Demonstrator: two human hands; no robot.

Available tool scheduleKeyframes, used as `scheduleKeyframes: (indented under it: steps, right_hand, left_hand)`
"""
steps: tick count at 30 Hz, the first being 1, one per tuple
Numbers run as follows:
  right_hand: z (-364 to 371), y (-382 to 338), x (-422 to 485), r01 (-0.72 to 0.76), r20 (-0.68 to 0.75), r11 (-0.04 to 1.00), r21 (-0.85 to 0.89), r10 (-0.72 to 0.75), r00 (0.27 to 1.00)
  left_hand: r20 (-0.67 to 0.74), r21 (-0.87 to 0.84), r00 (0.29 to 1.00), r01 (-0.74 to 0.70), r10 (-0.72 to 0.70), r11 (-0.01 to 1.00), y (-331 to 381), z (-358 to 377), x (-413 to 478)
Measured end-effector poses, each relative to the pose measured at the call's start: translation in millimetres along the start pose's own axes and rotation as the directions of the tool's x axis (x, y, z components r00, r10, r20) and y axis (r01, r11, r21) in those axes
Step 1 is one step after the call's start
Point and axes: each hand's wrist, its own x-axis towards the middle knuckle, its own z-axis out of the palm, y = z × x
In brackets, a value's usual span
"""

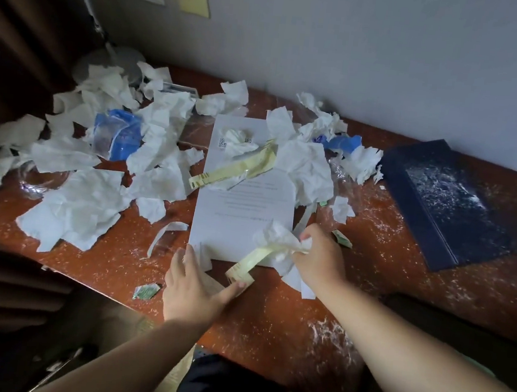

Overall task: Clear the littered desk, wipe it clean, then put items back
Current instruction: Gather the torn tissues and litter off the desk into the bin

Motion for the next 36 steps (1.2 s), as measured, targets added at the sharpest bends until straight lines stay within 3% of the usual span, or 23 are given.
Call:
scheduleKeyframes:
  steps: [5, 8, 12, 15, 19, 23, 26, 29, 32, 34, 36]
  right_hand:
    - [9.0, -21.0, -20.5, 0.028, 0.093, 0.996, 0.085, -0.036, 0.995]
    - [19.6, -32.1, -27.8, 0.028, 0.192, 0.995, 0.097, -0.046, 0.98]
    - [27.9, -45.1, -33.9, 0.009, 0.262, 0.988, 0.155, -0.05, 0.964]
    - [32.1, -59.9, -35.8, -0.08, 0.345, 0.953, 0.292, -0.027, 0.938]
    - [42.0, -86.4, -37.2, -0.162, 0.439, 0.906, 0.391, -0.029, 0.898]
    - [46.8, -100.1, -32.0, -0.189, 0.418, 0.9, 0.393, 0.008, 0.908]
    - [50.8, -106.5, -27.5, -0.212, 0.396, 0.888, 0.408, 0.037, 0.917]
    - [50.1, -112.3, -17.4, -0.169, 0.29, 0.94, 0.298, 0.08, 0.954]
    - [46.6, -111.6, -11.3, -0.072, 0.178, 0.986, 0.149, 0.045, 0.983]
    - [49.8, -108.7, -16.4, 0.03, 0.15, 0.999, 0.033, -0.035, 0.988]
    - [60.4, -105.5, -27.2, 0.203, 0.228, 0.964, -0.173, -0.162, 0.96]
  left_hand:
    - [-0.028, -0.188, 0.998, -0.066, 0.062, 0.98, 16.6, 9.6, -6.8]
    - [-0.006, -0.333, 0.999, 0.041, -0.045, 0.942, 19.9, 9.3, -4.2]
    - [0.105, -0.652, 0.957, 0.27, -0.269, 0.708, 18.1, -6.0, -1.5]
    - [0.212, -0.843, 0.951, 0.294, -0.224, 0.451, 23.7, -20.6, 2.7]
    - [0.2, -0.887, 0.965, 0.251, -0.168, 0.387, 39.5, -38.5, 0.9]
    - [0.29, -0.907, 0.954, 0.3, -0.076, 0.295, 39.8, -51.4, 3.7]
    - [0.256, -0.937, 0.965, 0.263, -0.059, 0.23, 35.1, -64.4, 11.7]
    - [0.106, -0.897, 0.987, 0.148, -0.122, 0.417, 19.1, -76.6, 26.2]
    - [-0.033, -0.711, 0.994, 0.047, -0.1, 0.702, -20.2, -78.3, 43.4]
    - [-0.007, -0.359, 1.0, -0.008, 0.006, 0.933, -49.9, -71.4, 51.1]
    - [0.131, 0.058, 0.985, -0.122, 0.113, 0.991, -71.0, -60.3, 52.4]
